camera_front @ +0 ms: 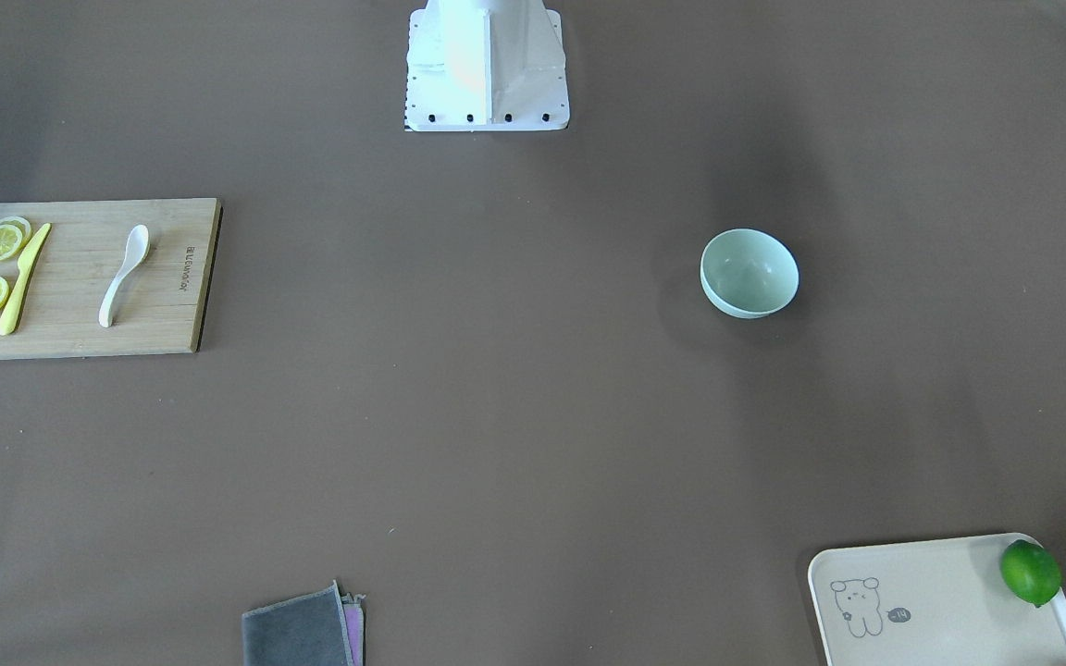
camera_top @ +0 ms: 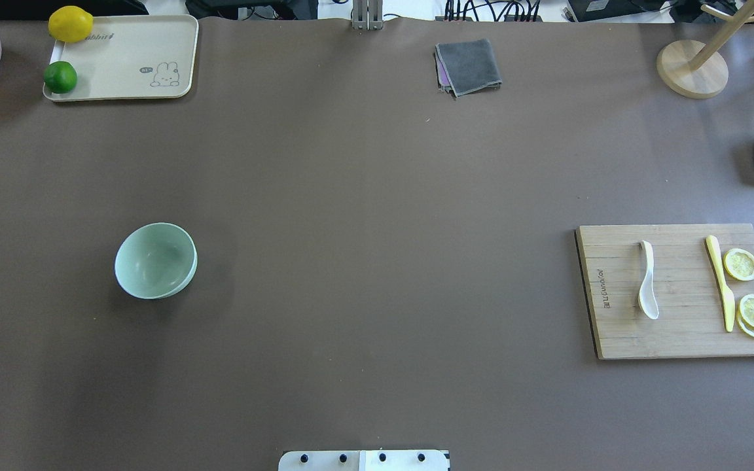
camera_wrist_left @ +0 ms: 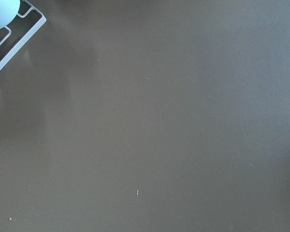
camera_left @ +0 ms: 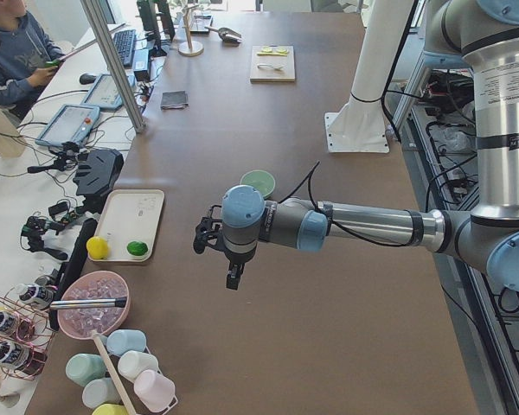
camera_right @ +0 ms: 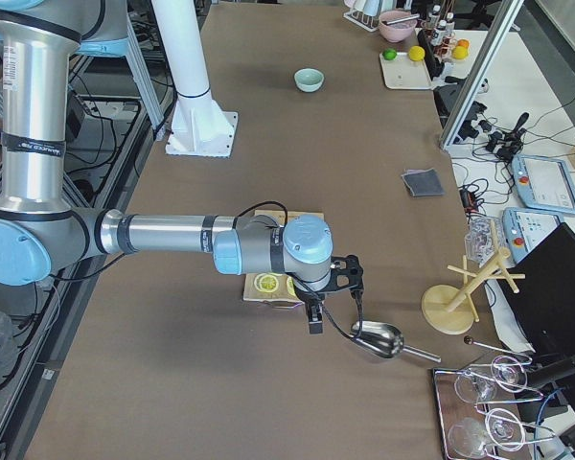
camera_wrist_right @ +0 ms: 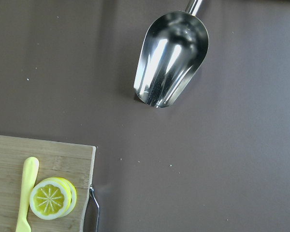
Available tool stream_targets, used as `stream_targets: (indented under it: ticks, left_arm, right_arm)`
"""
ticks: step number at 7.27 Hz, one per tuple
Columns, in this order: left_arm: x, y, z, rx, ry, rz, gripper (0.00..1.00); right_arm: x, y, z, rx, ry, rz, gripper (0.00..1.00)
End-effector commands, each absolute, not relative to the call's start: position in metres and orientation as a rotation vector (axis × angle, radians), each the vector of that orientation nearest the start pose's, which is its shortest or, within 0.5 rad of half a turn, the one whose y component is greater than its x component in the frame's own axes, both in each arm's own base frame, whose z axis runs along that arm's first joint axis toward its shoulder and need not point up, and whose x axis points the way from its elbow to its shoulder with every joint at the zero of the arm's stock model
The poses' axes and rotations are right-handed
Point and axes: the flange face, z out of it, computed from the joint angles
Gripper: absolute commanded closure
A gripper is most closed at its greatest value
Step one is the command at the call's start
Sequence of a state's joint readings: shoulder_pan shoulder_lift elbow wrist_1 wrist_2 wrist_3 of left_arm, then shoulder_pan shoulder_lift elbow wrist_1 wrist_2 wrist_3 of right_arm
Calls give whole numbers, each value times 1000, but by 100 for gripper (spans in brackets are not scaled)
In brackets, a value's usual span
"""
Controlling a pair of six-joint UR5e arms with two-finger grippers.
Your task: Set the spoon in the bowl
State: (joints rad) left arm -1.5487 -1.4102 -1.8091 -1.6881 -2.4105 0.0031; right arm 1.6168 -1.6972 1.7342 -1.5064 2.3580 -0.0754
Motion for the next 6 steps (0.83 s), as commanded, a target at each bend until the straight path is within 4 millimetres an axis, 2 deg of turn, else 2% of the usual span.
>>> stream_targets:
  ticks: [1, 3, 6]
  left_arm:
    - [-49, -436, 592, 192, 844, 118, 2]
    - [-49, -437, 601, 178, 833, 112, 2]
    - [-54, -432, 603, 179, 798, 103, 2]
  right_arm:
    - [83, -442, 629, 143, -785, -66, 0]
    - [81, -442, 630, 141, -787, -69, 0]
    - [80, -442, 631, 137, -788, -69, 0]
